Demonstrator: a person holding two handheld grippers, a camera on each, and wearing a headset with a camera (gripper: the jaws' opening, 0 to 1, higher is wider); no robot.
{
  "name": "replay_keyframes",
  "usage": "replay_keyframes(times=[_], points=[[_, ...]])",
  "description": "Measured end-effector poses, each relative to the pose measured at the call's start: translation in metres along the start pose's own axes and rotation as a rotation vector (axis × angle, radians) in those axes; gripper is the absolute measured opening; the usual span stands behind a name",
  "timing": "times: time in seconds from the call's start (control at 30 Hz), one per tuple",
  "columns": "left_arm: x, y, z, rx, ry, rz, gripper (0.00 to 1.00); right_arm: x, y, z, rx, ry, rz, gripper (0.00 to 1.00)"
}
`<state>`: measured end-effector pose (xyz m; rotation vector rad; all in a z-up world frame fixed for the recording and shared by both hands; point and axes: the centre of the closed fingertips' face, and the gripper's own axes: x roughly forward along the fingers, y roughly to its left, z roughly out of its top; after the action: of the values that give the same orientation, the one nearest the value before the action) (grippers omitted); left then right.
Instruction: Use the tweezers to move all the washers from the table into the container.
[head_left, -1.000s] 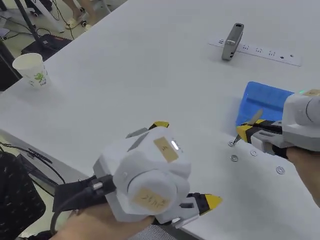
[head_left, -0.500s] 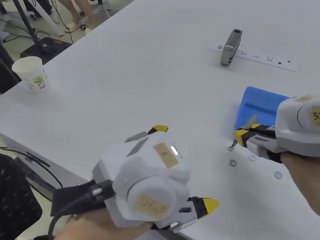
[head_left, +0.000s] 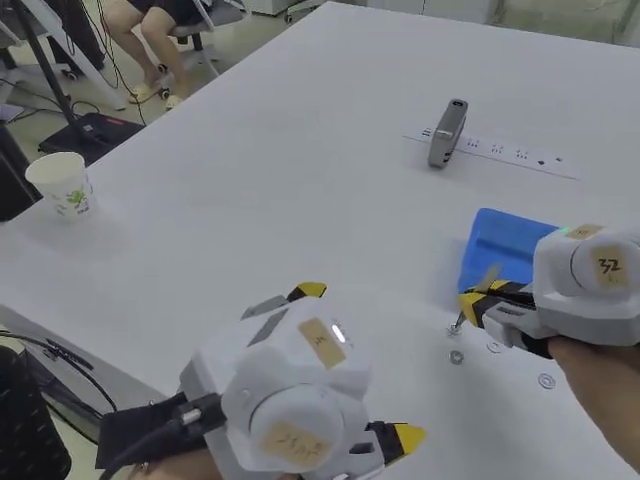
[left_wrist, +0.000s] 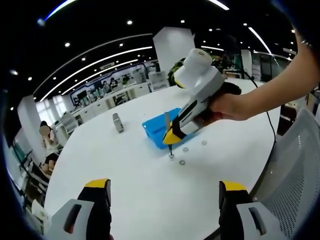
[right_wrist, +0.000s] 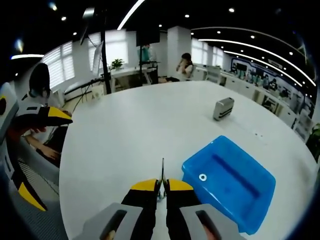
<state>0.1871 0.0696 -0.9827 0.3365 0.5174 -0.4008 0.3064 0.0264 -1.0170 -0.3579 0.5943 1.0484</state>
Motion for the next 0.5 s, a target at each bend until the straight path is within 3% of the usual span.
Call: replay_keyframes(times=[0.33, 0.5], points=[[-0.002, 0.001, 0.003, -0.002, -0.017, 0.008, 0.91, -0.020, -0.006, 0.016, 0.017, -0.048, -0.011, 0.02], [-0.004, 0.002, 0.004, -0.004, -0.021, 0.017, 0.91, -0.027, -0.008, 0.026, -0.008, -0.064, -0.024, 0.02]])
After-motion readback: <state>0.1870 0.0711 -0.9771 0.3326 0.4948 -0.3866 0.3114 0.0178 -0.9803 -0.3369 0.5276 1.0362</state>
